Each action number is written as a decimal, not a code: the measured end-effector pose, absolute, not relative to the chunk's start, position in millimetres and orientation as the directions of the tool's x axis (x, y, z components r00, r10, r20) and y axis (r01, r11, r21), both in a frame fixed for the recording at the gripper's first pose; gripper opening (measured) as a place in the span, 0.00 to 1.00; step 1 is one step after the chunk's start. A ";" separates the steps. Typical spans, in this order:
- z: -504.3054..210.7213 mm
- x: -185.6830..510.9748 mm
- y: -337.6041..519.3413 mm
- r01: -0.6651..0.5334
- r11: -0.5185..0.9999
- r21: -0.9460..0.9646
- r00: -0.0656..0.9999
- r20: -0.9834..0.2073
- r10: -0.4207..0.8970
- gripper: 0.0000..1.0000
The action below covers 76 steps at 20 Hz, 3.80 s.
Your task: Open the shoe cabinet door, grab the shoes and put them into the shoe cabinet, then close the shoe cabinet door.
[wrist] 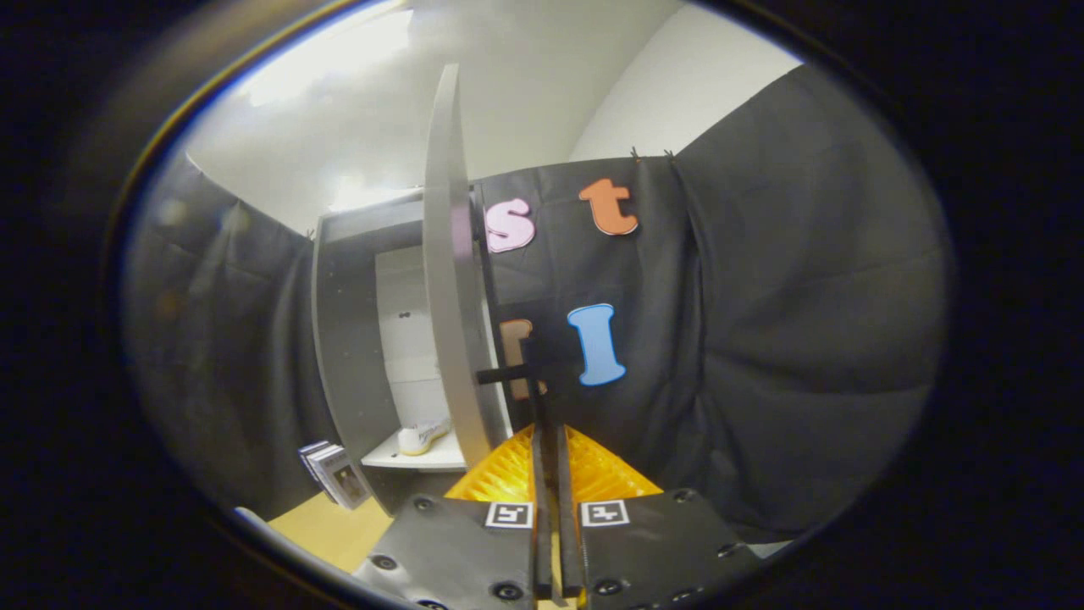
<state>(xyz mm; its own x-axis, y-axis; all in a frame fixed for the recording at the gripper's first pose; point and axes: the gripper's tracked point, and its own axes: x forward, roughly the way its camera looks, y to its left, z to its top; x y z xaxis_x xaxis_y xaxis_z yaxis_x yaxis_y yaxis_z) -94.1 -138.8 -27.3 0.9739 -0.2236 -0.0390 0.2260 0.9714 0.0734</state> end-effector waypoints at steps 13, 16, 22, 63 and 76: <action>-15.0 -102.1 -89.0 -0.024 0.999 -0.041 0.999 0.040 0.026 0.06; -28.7 -96.2 -62.5 -0.121 0.991 -0.062 0.992 0.017 0.123 0.06; -79.5 -96.9 -20.1 -0.234 0.972 -0.003 0.964 -0.134 0.231 0.14; -303.9 -160.6 -18.6 -0.013 1.000 -0.028 0.591 -0.806 -0.015 0.03; -186.2 -98.6 -23.4 0.030 1.000 -0.010 0.756 -0.654 -0.029 0.02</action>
<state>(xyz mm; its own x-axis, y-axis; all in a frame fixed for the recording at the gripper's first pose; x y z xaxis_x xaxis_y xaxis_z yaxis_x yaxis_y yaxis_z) -98.6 -23.4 -186.2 0.7556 -0.0288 -0.6543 0.0295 0.9995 -0.0098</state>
